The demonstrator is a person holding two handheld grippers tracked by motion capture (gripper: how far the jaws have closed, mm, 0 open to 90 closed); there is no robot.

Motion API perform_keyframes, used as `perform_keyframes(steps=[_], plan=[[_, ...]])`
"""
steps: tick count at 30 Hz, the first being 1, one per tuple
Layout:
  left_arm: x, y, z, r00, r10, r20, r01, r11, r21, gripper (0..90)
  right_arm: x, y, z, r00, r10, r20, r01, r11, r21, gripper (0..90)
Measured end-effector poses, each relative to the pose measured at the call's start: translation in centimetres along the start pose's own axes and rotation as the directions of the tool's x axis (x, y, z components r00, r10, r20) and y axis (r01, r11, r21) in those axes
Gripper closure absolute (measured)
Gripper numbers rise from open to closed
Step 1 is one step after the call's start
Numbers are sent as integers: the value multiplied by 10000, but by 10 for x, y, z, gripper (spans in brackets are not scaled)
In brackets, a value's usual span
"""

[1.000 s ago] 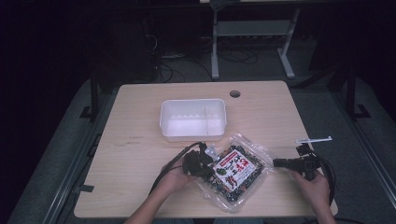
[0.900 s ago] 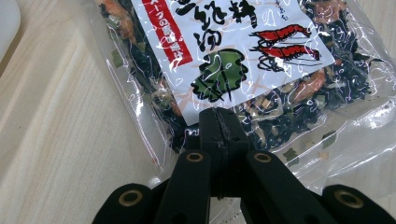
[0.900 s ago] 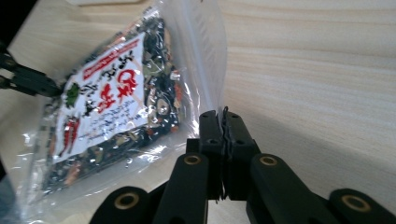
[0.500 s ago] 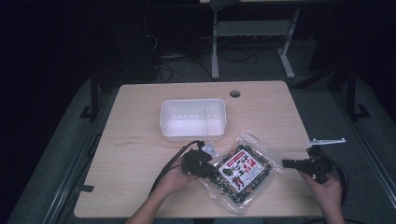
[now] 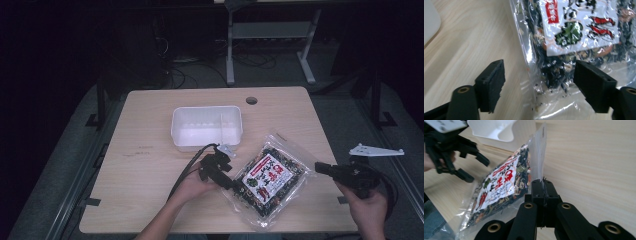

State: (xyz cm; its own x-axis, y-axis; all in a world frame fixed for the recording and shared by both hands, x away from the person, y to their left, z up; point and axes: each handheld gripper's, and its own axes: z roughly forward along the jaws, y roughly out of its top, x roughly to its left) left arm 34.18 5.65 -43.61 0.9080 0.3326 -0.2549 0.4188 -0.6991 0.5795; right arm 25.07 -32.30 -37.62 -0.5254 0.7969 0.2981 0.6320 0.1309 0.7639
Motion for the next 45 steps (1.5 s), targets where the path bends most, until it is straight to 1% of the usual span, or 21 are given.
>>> perform_keyframes(steps=[1,3,8,10,12,13,14,15,17,20,25,28,29,30,34,36,37,39,41,43,45], plan=[[1,4,3,9998,4,208,-3,10000,-43,239,3,2,-2,9999,-113,-13,113,9999,-74,889],[2,7,6,9992,-18,410,23,9999,-121,234,7,5,-6,9997,-249,-86,247,9995,-217,890],[9,10,14,9942,-504,952,537,9980,-321,245,20,12,-15,9975,-697,-150,689,9965,-481,890],[12,11,17,9901,-579,1282,628,9974,-342,262,25,15,-17,9959,-887,-178,875,9945,-570,890],[14,12,19,9822,-701,1741,787,9959,-434,268,28,18,-18,9946,-1012,-229,995,9928,-670,890],[14,12,20,9784,-728,1936,839,9952,-497,286,29,19,-19,9943,-1031,-256,1010,9924,-709,890],[14,12,20,9784,-728,1936,839,9952,-497,303,29,19,-19,9943,-1031,-256,1010,9924,-709,890],[14,13,20,9766,-693,2035,813,9954,-510,301,29,20,-18,9944,-1002,-344,970,9917,-838,890],[14,14,21,9748,-708,2113,828,9954,-484,305,27,20,-17,9946,-966,-383,929,9917,-892,891],[13,13,20,9716,-626,2283,764,9957,-520,333,25,20,-17,9949,-832,-577,769,9916,-1038,891],[10,14,16,9720,-238,2339,425,9963,-752,444,26,26,-19,9942,-857,-647,763,9879,-1354,892],[10,11,10,9718,-72,2358,311,9947,-977,533,25,29,-19,9940,-854,-681,743,9857,-1510,892],[10,10,8,9718,28,2357,225,9943,-1046,590,25,29,-18,9940,-820,-722,700,9853,-1557,891],[10,9,7,9728,91,2313,170,9937,-1103,606,25,30,-18,9942,-815,-699,698,9852,-1562,891],[4,8,2,9805,407,1921,-208,9943,-1047,656,23,30,-14,9939,-753,-800,620,9857,-1568,889],[3,7,1,9808,478,1891,-283,9941,-1044,682,21,29,-13,9942,-681,-832,541,9856,-1600,887],[2,6,-1,9789,603,1954,-382,9926,-1153,695,19,29,-12,9939,-648,-889,493,9848,-1668,885],[0,4,-3,9790,766,1890,-539,9910,-1222,707,16,29,-12,9921,-520,-1141,315,9842,-1745,881],[-1,3,-4,9791,847,1848,-628,9906,-1213,711,12,29,-10,9889,-451,-1415,196,9840,-1769,846],[-1,1,-5,9793,957,1781,-750,9900,-1195,712,10,30,-6,9870,-402,-1558,131,9852,-1711,778],[-1,0,-5,9798,1002,1730,-808,9900,-1158,713,9,30,-2,9847,-380,-1703,94,9862,-1656,733]])
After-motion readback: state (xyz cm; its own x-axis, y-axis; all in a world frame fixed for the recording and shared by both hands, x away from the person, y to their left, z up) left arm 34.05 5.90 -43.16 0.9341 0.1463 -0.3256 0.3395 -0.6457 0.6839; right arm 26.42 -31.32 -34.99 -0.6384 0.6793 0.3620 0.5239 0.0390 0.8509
